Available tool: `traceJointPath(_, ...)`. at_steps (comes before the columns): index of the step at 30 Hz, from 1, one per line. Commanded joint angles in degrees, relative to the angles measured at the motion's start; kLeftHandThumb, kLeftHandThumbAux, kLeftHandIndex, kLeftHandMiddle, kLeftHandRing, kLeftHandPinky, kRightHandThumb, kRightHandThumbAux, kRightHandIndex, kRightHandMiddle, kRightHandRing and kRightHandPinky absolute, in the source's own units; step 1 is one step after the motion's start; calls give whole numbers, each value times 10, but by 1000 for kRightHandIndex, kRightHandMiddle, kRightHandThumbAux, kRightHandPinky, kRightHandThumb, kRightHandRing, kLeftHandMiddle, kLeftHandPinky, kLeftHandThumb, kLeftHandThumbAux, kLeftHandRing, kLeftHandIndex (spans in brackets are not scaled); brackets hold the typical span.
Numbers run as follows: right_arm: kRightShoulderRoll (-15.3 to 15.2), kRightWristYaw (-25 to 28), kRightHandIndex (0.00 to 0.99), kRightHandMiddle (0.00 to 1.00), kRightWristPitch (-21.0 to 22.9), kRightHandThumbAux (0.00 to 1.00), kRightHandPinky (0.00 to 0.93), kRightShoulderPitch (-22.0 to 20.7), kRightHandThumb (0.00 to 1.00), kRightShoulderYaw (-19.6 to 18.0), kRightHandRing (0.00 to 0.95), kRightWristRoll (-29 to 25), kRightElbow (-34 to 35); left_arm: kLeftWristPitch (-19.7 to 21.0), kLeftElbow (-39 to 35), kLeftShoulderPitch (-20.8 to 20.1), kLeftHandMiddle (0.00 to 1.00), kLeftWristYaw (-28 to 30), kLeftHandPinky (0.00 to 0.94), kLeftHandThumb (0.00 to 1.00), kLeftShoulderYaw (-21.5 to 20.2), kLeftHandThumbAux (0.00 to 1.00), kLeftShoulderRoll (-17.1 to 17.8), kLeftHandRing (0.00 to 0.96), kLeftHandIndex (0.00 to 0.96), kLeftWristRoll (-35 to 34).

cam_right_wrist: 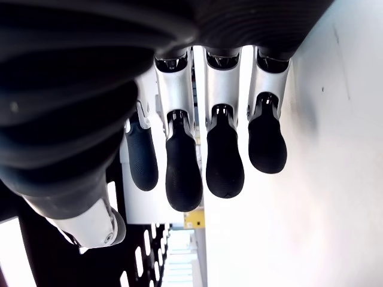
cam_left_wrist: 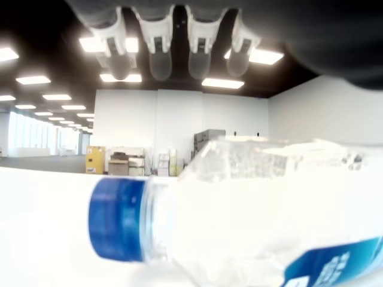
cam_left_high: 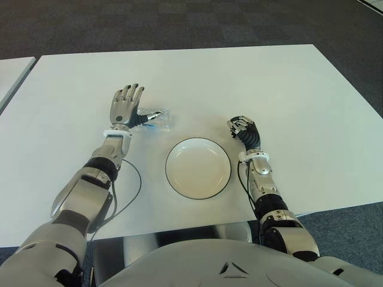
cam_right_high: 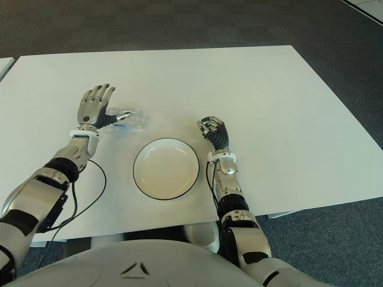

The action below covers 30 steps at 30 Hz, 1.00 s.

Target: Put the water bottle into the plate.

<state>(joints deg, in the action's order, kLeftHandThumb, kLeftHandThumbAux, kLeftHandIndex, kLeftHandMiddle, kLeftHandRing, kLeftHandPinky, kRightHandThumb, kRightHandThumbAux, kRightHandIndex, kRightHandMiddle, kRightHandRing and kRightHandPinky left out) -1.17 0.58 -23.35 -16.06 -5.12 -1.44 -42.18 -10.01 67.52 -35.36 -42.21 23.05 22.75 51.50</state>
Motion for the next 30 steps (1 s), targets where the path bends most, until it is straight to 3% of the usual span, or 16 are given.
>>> traceJointPath(1, 3, 4, 438, 699, 22, 730, 691, 10, 709, -3, 691, -8, -7, 3, 33, -12, 0, 40, 0, 500, 26, 114, -9, 0, 0, -6)
traceJointPath(18, 3, -3, 438, 696, 21, 729, 691, 18, 709, 0, 692, -1, 3, 24, 84, -18, 0, 114, 0, 531, 83, 143, -34, 0, 0, -18)
traceJointPath(30, 1, 1, 438, 697, 30, 730, 691, 21, 708, 0, 690, -3, 11, 15, 92, -10, 0, 149, 0, 522, 104, 164, -29, 0, 0, -28)
